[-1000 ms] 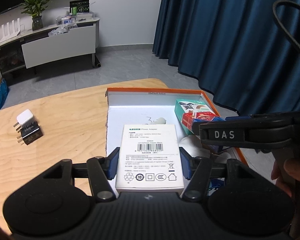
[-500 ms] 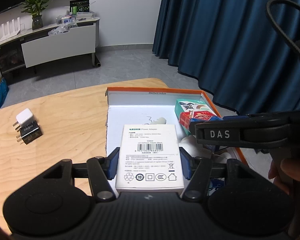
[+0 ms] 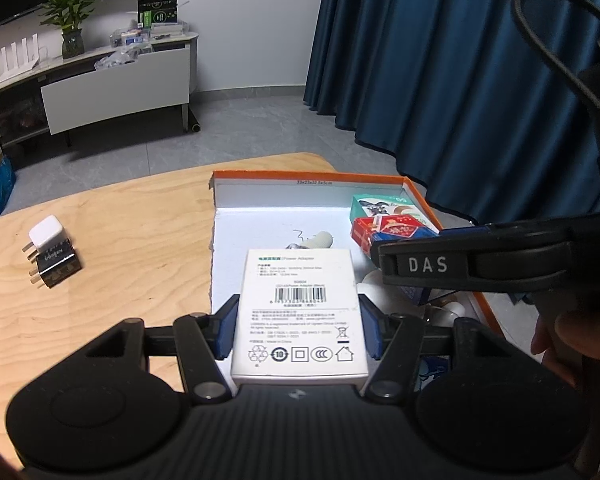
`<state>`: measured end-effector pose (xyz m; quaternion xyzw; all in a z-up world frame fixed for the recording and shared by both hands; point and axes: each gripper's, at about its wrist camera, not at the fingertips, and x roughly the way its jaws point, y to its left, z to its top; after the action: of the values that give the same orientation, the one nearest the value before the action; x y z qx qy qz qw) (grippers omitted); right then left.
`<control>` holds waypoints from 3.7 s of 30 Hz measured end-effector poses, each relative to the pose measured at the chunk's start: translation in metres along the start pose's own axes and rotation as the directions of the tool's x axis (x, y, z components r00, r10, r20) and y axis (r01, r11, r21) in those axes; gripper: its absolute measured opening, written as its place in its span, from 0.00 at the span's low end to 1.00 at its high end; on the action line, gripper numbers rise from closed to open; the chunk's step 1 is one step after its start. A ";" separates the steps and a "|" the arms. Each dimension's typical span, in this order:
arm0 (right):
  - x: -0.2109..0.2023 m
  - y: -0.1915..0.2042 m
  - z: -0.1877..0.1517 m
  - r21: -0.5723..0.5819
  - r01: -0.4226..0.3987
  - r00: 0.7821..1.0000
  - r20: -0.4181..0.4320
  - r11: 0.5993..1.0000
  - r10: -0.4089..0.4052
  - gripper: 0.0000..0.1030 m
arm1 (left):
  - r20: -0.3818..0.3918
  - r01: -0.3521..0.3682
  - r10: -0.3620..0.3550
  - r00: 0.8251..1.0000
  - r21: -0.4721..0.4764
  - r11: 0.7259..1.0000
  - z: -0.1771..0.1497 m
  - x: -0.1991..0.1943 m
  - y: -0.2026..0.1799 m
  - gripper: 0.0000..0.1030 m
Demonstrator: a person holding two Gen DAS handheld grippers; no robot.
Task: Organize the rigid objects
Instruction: 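Push the card pack down into the box with right while left holds the adapter box, then open right to release the card pack while left releases the adapter box, then grasp the white wall charger with left while right grasps the black UGREEN charger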
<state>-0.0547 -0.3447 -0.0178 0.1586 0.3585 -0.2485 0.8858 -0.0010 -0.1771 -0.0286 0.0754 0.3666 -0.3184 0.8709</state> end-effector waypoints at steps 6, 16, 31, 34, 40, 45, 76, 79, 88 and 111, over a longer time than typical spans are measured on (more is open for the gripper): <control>0.004 0.002 0.002 -0.003 -0.002 1.000 -0.004 1.000 0.002 0.69 | -0.003 0.002 -0.002 1.000 0.001 1.000 -0.001 0.001 0.000 0.59; 0.010 0.002 0.003 -0.005 -0.002 1.000 -0.012 1.000 0.002 0.69 | -0.015 0.005 -0.005 1.000 -0.001 1.000 -0.002 0.007 0.001 0.59; 0.012 0.002 0.004 -0.021 0.015 1.000 -0.005 1.000 -0.015 0.76 | -0.041 0.067 -0.067 0.997 0.000 0.998 -0.008 0.014 -0.003 0.59; 0.007 0.001 0.003 -0.013 0.021 1.000 0.008 1.000 -0.021 0.78 | -0.048 0.103 -0.102 0.994 0.008 0.995 -0.009 0.014 -0.006 0.62; -0.002 -0.004 0.006 0.002 0.018 1.000 0.026 1.000 -0.018 0.80 | -0.040 0.151 -0.150 0.988 0.007 0.989 -0.010 0.010 -0.009 0.75; -0.011 -0.011 0.007 0.053 -0.036 0.999 0.038 0.998 0.034 0.83 | -0.015 0.144 -0.144 0.990 0.000 0.990 -0.007 0.001 -0.004 0.82; 0.011 0.124 0.002 -0.139 -0.235 0.971 0.004 0.962 0.237 0.83 | -0.029 -0.204 0.204 0.979 -0.002 0.979 0.049 0.056 0.234 0.84; 0.017 0.130 0.003 -0.154 -0.235 0.971 -0.001 0.960 0.237 0.83 | -0.045 -0.160 0.162 0.986 0.043 0.986 0.055 0.079 0.239 0.83; 0.034 0.145 0.007 -0.196 -0.249 0.968 -0.014 0.948 0.251 0.83 | -0.042 -0.094 0.099 0.994 0.106 0.990 0.039 0.090 0.265 0.77; 0.118 0.250 0.044 -0.248 -0.425 0.905 -0.106 0.871 0.411 0.83 | 0.008 -0.256 0.259 0.966 -0.118 0.959 0.022 0.020 0.297 0.41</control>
<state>0.1815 -0.1974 -0.0457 0.1184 0.3676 0.0033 0.9224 0.2038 0.0384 -0.0562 0.0681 0.3615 -0.1815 0.9120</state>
